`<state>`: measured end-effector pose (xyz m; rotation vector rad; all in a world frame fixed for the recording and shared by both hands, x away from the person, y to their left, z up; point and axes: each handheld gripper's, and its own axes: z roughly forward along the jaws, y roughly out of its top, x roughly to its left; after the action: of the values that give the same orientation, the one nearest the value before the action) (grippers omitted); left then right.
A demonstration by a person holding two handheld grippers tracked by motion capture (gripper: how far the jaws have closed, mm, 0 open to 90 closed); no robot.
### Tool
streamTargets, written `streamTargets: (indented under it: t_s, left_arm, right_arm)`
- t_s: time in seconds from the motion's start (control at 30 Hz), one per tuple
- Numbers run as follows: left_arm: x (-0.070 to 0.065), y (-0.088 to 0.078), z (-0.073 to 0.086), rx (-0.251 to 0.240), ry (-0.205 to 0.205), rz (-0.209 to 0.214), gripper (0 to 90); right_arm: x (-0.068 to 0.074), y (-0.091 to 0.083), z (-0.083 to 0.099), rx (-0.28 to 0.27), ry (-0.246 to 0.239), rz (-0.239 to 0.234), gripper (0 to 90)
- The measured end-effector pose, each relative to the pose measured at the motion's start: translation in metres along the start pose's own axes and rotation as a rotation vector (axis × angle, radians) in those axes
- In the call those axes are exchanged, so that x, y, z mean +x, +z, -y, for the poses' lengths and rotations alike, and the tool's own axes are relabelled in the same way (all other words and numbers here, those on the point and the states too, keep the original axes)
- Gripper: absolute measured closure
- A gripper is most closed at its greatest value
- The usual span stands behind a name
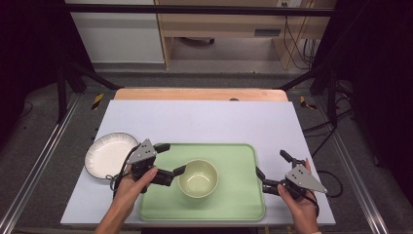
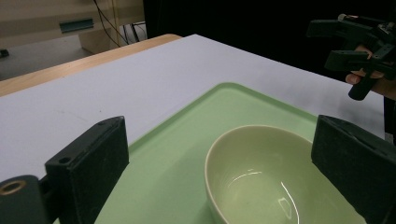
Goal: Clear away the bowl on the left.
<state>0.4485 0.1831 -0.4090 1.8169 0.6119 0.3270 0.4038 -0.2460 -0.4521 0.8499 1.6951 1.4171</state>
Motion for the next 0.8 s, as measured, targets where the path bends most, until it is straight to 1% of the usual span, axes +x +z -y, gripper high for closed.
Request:
streamTargets:
  t_s: [0.17,0.3,0.33,0.47,0.5,0.53,0.57,0.63,0.7,0.73,0.8]
  left_arm:
    - [0.002,-0.006,-0.001,-0.02,0.017,0.008,4.6]
    - [0.004,-0.011,0.001,-0.022,0.02,0.0,4.1]
    - [0.005,-0.015,0.003,-0.029,0.012,-0.014,4.1]
    - [0.008,-0.021,0.007,-0.026,0.008,-0.029,3.9]
    - [0.011,-0.026,0.01,-0.018,0.005,-0.046,3.9]
    - [0.011,-0.026,0.01,-0.018,0.005,-0.046,4.0]
    - [0.014,-0.032,0.012,-0.024,-0.003,-0.062,4.0]
    - [0.017,-0.037,0.014,-0.031,-0.005,-0.078,4.0]
    - [0.02,-0.042,0.017,-0.039,-0.01,-0.085,4.0]
    - [0.02,-0.042,0.017,-0.039,-0.01,-0.085,4.0]
    - [0.024,-0.05,0.022,-0.048,-0.013,-0.092,3.9]
  right_arm:
    - [0.0,0.0,0.0,0.002,0.0,0.003,2.7]
    - [0.0,-0.001,0.0,-0.001,0.0,0.008,2.6]
    - [-0.001,-0.001,0.0,-0.001,0.001,0.009,2.7]
    - [-0.001,-0.001,0.0,-0.003,0.002,0.009,2.6]
    - [-0.001,-0.001,0.0,-0.004,0.002,0.009,2.7]
    - [-0.001,-0.001,0.0,-0.004,0.003,0.01,2.6]
    - [-0.001,-0.001,0.0,-0.005,0.003,0.011,2.7]
    - [-0.001,-0.002,0.0,-0.002,0.005,0.013,2.6]
    - [-0.002,-0.002,0.0,-0.003,0.005,0.015,2.6]
    - [-0.002,-0.002,0.0,-0.003,0.005,0.015,2.6]
    - [-0.002,-0.002,0.0,-0.003,0.005,0.015,2.6]
